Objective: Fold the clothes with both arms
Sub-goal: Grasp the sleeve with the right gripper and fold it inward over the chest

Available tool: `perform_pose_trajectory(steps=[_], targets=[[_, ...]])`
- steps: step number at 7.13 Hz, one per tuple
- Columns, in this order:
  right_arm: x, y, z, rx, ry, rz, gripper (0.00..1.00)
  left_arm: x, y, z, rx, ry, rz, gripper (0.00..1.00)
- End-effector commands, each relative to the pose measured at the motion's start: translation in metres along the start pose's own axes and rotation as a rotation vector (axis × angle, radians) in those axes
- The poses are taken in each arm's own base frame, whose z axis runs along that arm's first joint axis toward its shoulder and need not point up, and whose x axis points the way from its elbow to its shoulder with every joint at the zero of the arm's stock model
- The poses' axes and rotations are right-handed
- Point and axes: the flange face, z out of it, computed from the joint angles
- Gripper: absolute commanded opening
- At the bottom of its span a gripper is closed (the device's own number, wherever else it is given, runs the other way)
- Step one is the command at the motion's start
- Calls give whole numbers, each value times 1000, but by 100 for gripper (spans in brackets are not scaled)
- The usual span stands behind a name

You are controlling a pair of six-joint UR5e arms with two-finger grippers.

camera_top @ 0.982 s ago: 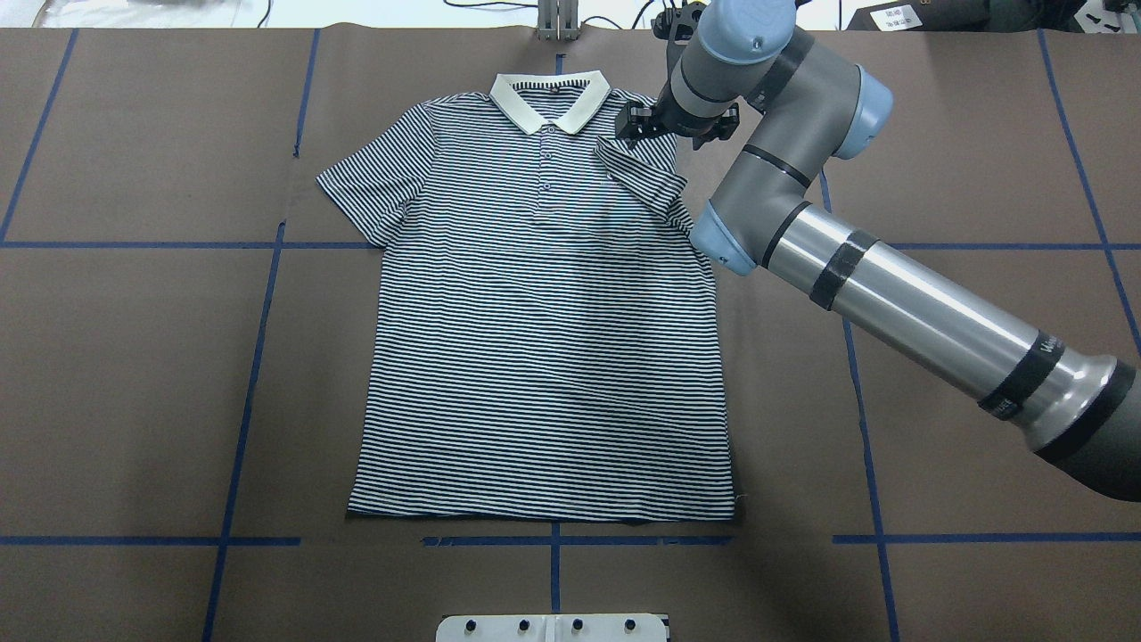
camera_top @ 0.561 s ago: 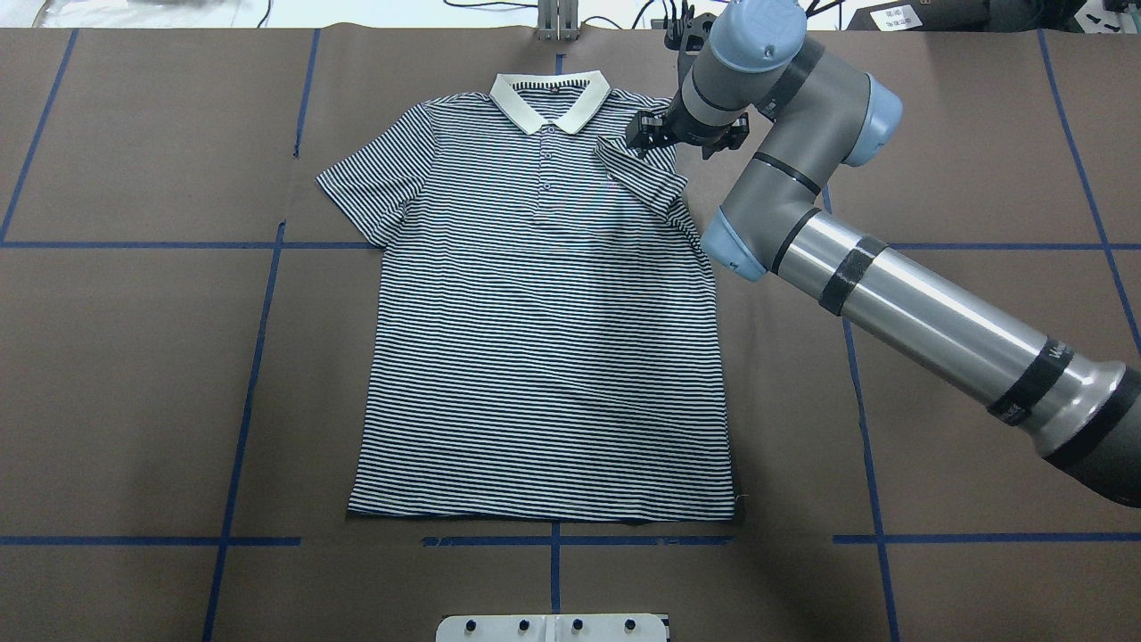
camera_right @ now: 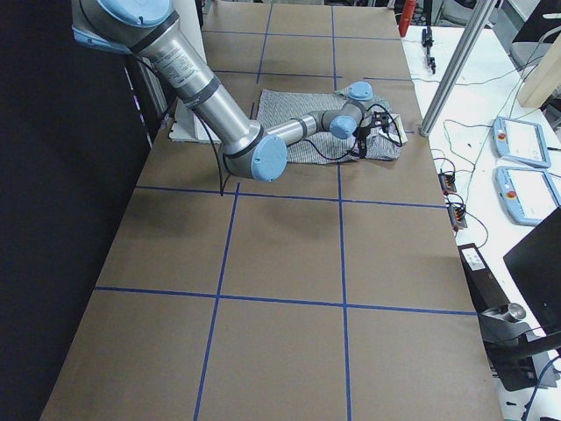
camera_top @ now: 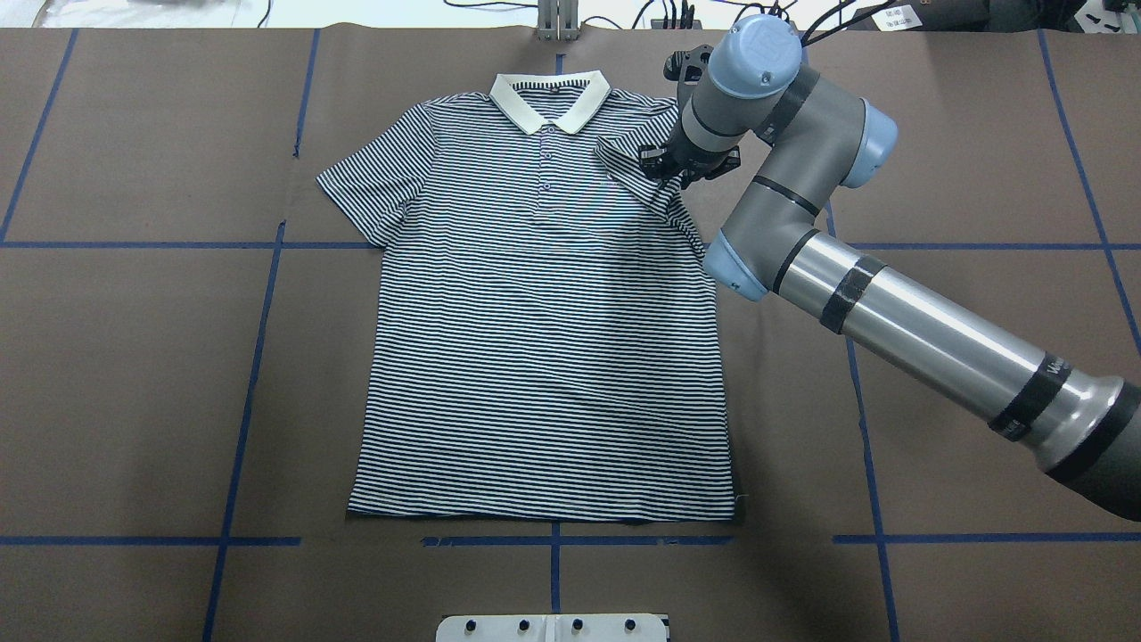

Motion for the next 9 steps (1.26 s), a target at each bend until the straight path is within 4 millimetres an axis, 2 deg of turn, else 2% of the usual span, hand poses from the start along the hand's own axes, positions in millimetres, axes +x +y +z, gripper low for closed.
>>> perform_pose_trajectory(steps=[1,3,4,5,6,7,9], targets=[[-6,0,-4,-11,-18,-10,0,0,0,0,-1,0,-1,100],[-20,3,-16,-10,-51,-24,0,0,0,0,-1,0,-1,100],[-29,10,-21,-27,-80,-37,1,0,0,0,-1,0,-1,100],[-41,21,-20,-33,-93,-53,22,0,0,0,0,-2,-1,100],[-49,36,-10,-52,-97,-71,98,0,0,0,0,-2,-1,100],[-57,47,-5,-64,-102,-82,100,0,-1,1,-1,-2,0,100],[-74,56,-12,-64,-127,-106,100,0,0,3,-5,-2,1,100]])
